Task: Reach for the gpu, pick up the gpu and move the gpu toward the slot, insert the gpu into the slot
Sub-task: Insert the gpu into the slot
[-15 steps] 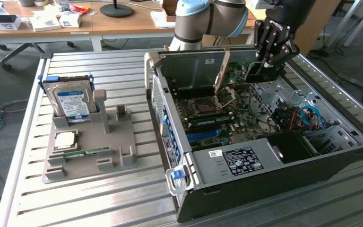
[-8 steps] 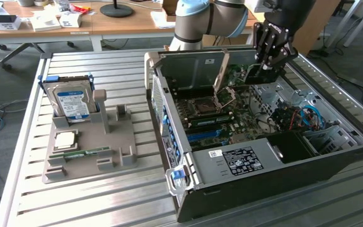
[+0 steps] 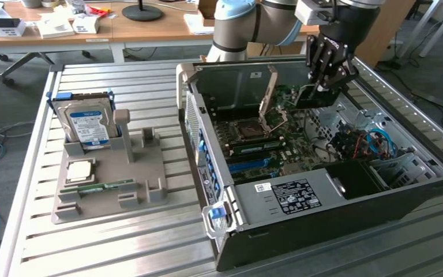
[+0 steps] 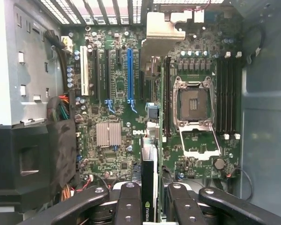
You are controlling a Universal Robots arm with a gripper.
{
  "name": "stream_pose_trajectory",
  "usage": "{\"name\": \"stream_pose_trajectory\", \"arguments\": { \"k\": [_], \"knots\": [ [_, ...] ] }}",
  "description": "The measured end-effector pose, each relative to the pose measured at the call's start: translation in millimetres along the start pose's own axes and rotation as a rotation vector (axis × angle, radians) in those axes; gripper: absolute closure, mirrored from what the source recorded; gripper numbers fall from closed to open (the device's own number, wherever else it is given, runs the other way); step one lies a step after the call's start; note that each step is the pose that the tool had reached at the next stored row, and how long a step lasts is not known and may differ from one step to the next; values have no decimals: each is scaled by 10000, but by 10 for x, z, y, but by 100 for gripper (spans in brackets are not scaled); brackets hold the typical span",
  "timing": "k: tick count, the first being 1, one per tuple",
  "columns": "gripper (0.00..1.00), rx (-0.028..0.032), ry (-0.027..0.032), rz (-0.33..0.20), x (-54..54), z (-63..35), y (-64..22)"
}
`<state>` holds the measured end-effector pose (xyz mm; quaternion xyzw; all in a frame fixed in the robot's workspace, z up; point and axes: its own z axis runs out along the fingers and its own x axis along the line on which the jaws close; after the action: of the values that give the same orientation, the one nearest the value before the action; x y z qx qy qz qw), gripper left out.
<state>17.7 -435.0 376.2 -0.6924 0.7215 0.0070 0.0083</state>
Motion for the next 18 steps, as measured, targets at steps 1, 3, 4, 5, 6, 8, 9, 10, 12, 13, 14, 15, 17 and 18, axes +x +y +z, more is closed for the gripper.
{"name": "stream_pose_trajectory", "arguments": {
  "k": [1, 3, 4, 5, 6, 8, 9, 10, 12, 13, 14, 15, 17, 18],
  "knots": [
    [74, -7, 0, 0, 0, 13, 0],
    [74, -23, -1, 1, 1, 40, 0],
    [74, -30, 0, 0, 1, 53, 0],
    [74, -39, 1, 0, 1, 64, 0],
    [74, -47, 1, 1, 2, 76, 0],
    [74, -64, 1, 1, 2, 99, 0],
    [74, -73, 1, 1, 2, 111, 0],
    [74, -81, 3, 2, 3, 121, 0],
    [74, -95, 3, 2, 3, 141, 0],
    [74, -100, 3, 2, 3, 150, 0],
    [74, -105, 4, 3, 3, 157, 0],
    [74, -107, 5, 3, 3, 162, 0],
    [74, -108, 3, 2, 4, 172, 0],
    [74, -108, 3, 2, 4, 178, 3]
  ]
}}
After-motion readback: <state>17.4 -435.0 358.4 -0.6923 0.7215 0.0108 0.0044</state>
